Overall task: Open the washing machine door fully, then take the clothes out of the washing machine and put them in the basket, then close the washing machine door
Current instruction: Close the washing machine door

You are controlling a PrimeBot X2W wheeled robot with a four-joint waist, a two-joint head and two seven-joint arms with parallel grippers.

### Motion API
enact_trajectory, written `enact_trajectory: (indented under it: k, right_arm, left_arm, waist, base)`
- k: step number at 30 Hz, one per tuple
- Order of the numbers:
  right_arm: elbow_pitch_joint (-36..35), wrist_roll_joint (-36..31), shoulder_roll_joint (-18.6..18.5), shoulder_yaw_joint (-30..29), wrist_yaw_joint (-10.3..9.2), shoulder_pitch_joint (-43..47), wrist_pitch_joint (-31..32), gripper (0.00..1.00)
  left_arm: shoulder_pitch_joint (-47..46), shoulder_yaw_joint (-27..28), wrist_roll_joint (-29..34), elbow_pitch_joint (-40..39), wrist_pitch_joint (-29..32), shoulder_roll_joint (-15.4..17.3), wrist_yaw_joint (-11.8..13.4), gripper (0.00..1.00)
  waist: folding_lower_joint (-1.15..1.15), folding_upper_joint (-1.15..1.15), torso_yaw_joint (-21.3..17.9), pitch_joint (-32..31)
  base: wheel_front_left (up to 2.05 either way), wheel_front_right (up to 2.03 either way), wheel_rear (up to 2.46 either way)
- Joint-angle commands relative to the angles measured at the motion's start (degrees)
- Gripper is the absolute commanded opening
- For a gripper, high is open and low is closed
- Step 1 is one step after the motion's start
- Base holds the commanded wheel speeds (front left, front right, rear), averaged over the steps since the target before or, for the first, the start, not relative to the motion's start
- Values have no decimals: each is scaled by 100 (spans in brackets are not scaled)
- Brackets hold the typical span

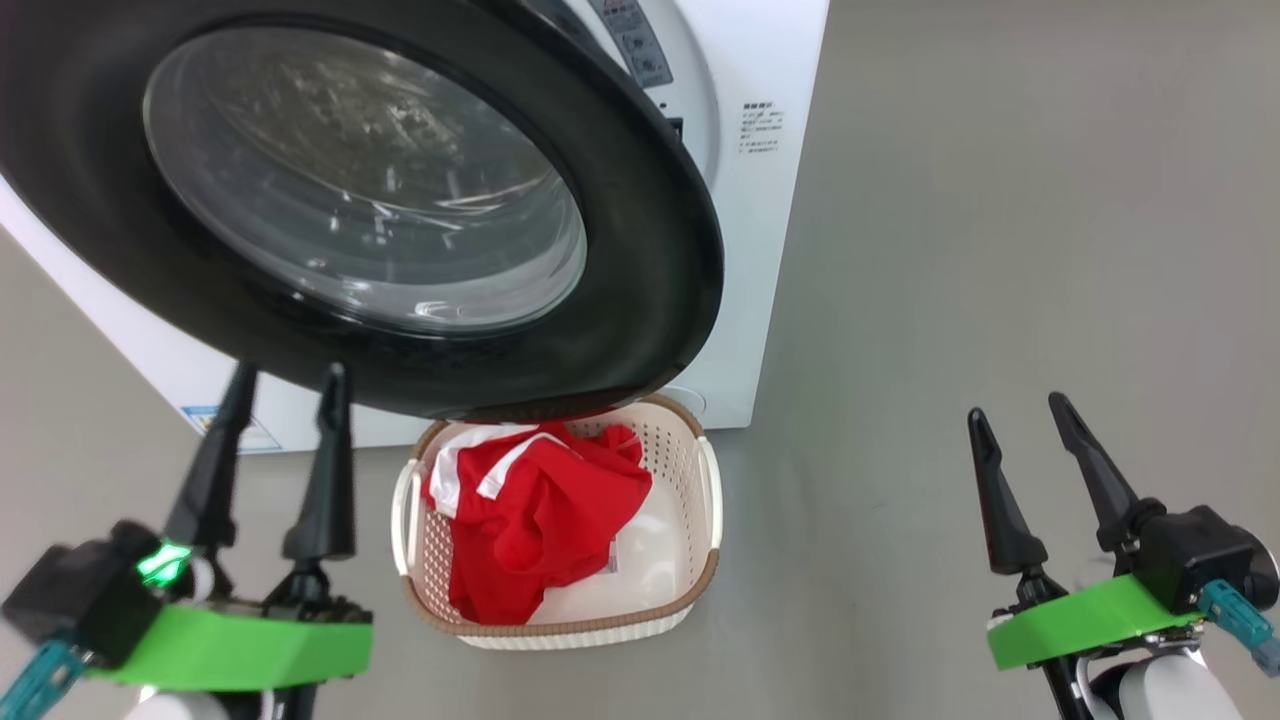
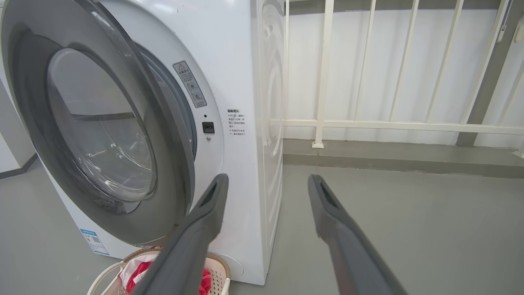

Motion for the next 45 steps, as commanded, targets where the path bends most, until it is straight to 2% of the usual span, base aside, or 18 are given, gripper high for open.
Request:
enact_trajectory:
  k: [1, 6, 12, 21, 33, 34, 35, 36, 40, 45]
  right_arm:
    - [-180, 29, -40, 117, 36, 20, -37, 100]
    - [-332, 72, -40, 137, 36, 204, -37, 100]
    - [-455, 138, -40, 61, 36, 430, -37, 100]
    - [-503, 110, -40, 21, 36, 596, -37, 100]
    - [-436, 85, -40, 90, 36, 600, -37, 100]
    - [-410, 96, -40, 100, 36, 593, -37, 92]
    - [-382, 96, -40, 126, 36, 579, -37, 37]
    - [-357, 92, -40, 162, 36, 561, -37, 0]
    - [-225, 24, -40, 320, 36, 349, -37, 0]
    - [153, -75, -40, 583, 36, -182, -37, 0]
  left_arm:
    - [59, 416, 222, -268, -43, 30, -87, 100]
    - [610, 714, 858, -310, -44, -147, -289, 100]
    - [1194, 736, 1634, -398, -44, -269, -318, 100]
    - [1544, 887, 1850, -403, -44, -486, -441, 100]
    - [1549, 1025, 1955, -368, -44, -669, -591, 100]
    - [1542, 1029, 1961, -367, -44, -682, -600, 100]
    - [1531, 1032, 1971, -368, -44, -697, -608, 100]
    - [1518, 1057, 1984, -374, -44, -721, -593, 100]
    - [1449, 1194, 1950, -419, -44, -833, -470, 100]
    - [1341, 1151, 1950, -474, -45, -900, -483, 100]
  waist:
    - [0, 0, -39, -91]
    - [0, 0, -76, -264]
    - [0, 0, -105, -468]
    - [0, 0, -108, -564]
    - [0, 0, -76, -518]
    - [0, 0, -66, -511]
    - [0, 0, -52, -502]
    - [0, 0, -35, -493]
    - [0, 0, 32, -425]
    - [0, 0, 183, -275]
  base:
    - [0, 0, 0]
    - [0, 0, 0]
    - [0, 0, 0]
    - [0, 0, 0]
    - [0, 0, 0]
    - [0, 0, 0]
    - [0, 0, 0]
    - [0, 0, 0]
    - [0, 0, 0]
    - [0, 0, 0]
